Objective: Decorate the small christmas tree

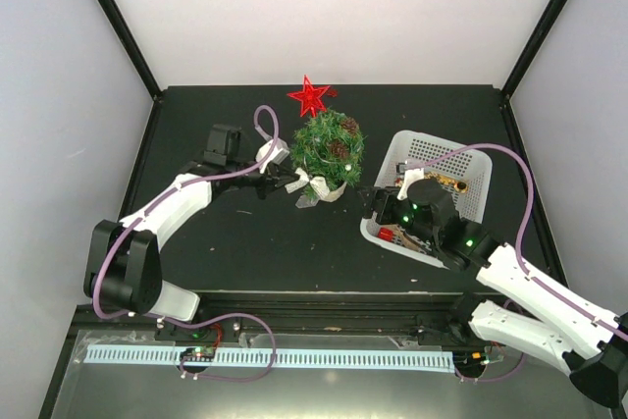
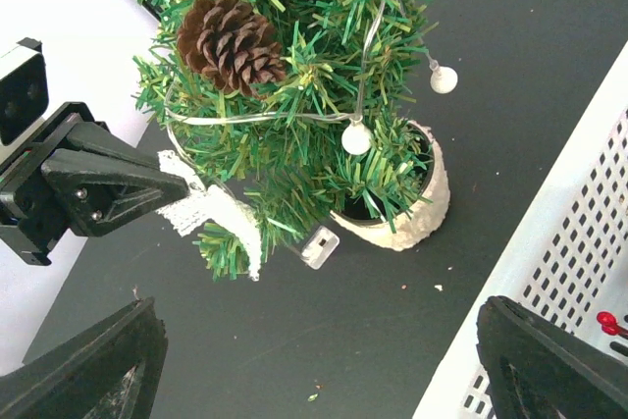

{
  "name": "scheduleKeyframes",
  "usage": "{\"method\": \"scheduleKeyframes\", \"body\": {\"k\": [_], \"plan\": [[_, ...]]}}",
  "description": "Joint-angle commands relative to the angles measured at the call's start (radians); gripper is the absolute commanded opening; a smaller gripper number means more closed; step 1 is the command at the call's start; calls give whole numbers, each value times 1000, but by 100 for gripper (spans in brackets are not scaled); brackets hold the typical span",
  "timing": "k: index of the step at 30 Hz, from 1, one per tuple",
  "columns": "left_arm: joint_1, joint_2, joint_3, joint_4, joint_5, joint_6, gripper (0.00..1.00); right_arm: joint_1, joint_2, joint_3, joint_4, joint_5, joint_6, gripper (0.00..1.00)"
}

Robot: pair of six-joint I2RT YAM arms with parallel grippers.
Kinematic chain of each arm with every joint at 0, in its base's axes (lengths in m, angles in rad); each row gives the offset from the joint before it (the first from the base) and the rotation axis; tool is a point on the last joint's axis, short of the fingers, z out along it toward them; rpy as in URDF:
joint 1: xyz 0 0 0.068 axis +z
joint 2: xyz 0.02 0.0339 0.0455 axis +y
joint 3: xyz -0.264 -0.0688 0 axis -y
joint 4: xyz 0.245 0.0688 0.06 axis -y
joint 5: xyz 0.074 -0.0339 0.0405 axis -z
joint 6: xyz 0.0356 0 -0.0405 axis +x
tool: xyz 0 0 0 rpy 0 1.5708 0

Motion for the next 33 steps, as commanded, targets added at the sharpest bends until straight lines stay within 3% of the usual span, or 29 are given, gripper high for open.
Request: {"method": "scheduleKeyframes", "body": {"k": [1,20,23,33], "plan": [[-23,15,-13,48,-19,4,2,-9,-1,-15,38,-22,15,88],[-35,38,-7,79,-97,-26,2,-16,6,-17,49,-45,14,88],[-39,41,-7,74,-102,-24,14,-18,3,-17,47,-45,13,88],[-44,12,-1,63,-112,-21,37,-19,2,-16,47,-53,15,87]]}}
